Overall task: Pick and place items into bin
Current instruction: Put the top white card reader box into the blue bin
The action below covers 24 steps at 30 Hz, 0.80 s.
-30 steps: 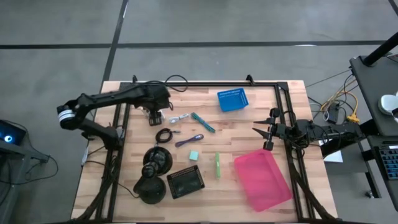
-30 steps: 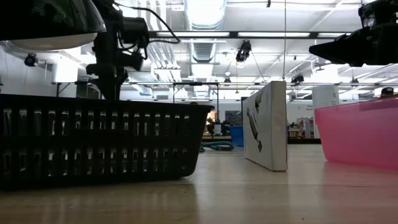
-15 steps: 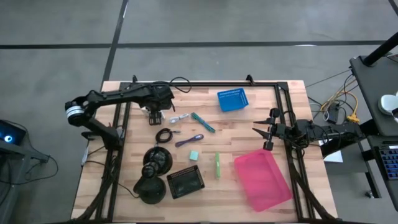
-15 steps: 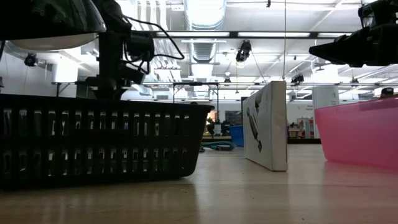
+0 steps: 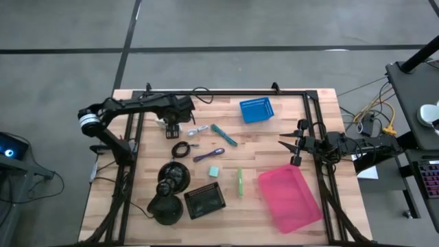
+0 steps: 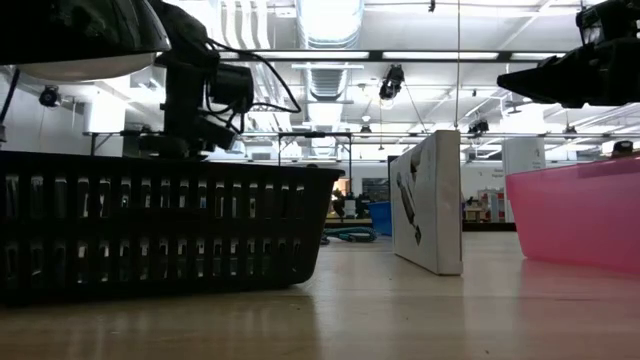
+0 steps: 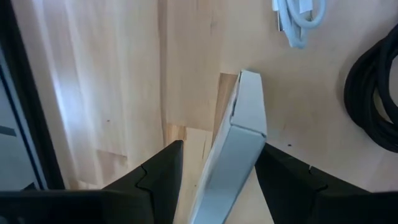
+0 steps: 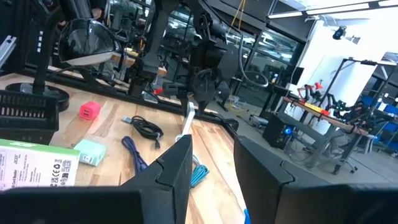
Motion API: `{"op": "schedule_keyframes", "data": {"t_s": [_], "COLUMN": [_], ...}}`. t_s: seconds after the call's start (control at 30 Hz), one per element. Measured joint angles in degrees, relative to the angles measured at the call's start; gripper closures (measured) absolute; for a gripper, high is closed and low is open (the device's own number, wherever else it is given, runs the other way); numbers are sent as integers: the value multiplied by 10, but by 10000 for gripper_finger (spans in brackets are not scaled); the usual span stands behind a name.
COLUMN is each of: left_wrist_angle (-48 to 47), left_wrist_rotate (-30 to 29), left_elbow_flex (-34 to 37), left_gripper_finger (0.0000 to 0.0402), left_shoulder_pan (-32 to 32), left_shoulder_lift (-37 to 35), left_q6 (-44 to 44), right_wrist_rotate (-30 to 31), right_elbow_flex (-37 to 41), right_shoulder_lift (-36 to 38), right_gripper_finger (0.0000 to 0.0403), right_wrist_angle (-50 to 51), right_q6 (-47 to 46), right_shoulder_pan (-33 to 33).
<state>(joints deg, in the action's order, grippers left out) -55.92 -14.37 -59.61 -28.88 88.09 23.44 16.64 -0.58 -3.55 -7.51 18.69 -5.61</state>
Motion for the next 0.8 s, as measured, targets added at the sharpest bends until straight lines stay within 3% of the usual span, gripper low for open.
{"op": "schedule_keyframes", "data": {"t_s": [0.23, 0.57, 0.8], "left_wrist_angle": [0, -1, -27], "left_wrist_rotate": [1, 1, -10], "left_elbow_flex": [0, -2, -23], "left_gripper_finger": [254, 378, 379], "left_shoulder_pan": [0, -1, -2], "left_shoulder_lift": [13, 13, 11], "left_q6": [4, 25, 23], "right_wrist_rotate": [0, 0, 0], "right_elbow_flex": [0, 0, 0], "right_shoulder_lift": [0, 0, 0], "right_gripper_finger": [291, 303, 307], "right_wrist_angle": [0, 0, 0], "right_q6": [0, 0, 0], "right_shoulder_pan": [0, 0, 0]}}
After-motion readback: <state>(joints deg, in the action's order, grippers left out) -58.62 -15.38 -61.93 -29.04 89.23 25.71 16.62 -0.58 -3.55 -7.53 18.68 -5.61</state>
